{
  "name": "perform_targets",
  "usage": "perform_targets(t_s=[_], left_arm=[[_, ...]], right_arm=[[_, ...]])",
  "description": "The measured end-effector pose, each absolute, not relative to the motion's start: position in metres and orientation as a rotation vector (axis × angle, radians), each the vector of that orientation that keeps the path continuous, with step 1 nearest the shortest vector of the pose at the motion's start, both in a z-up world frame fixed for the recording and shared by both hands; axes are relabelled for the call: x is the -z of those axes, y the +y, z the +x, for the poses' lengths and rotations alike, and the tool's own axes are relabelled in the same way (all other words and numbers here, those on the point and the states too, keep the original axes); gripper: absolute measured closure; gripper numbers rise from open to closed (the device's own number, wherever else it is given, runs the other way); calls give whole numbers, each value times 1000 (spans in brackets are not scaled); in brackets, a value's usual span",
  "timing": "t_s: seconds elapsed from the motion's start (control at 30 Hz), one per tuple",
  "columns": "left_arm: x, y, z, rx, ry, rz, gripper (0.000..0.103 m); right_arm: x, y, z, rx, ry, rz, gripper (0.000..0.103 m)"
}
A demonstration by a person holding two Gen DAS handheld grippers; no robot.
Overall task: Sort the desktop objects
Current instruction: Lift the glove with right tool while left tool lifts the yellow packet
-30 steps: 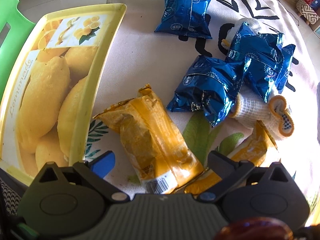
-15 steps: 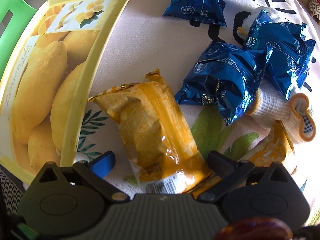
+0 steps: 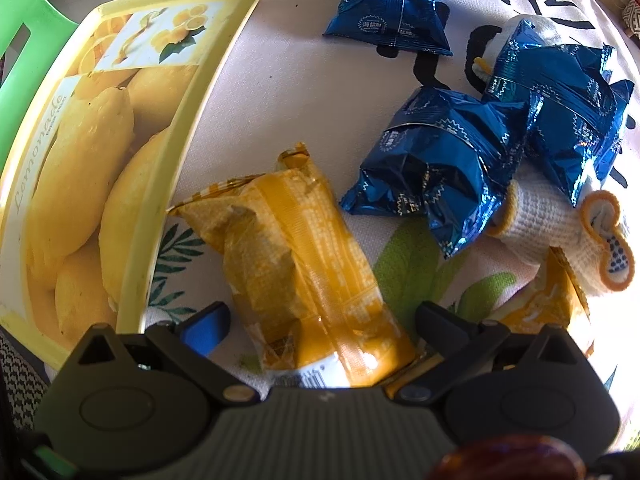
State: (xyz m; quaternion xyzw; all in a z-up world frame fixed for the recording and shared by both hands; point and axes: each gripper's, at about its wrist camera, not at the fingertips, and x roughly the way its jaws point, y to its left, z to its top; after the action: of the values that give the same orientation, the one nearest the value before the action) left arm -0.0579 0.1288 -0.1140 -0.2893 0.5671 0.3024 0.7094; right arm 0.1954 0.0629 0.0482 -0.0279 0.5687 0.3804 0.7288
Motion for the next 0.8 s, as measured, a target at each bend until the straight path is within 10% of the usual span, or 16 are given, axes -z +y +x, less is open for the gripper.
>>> perform_targets(t_s=[0.8], left_arm=[[56, 118, -77, -576, 1127, -665, 35]], right_arm=[[-41, 62, 208, -785, 1259, 4, 55]])
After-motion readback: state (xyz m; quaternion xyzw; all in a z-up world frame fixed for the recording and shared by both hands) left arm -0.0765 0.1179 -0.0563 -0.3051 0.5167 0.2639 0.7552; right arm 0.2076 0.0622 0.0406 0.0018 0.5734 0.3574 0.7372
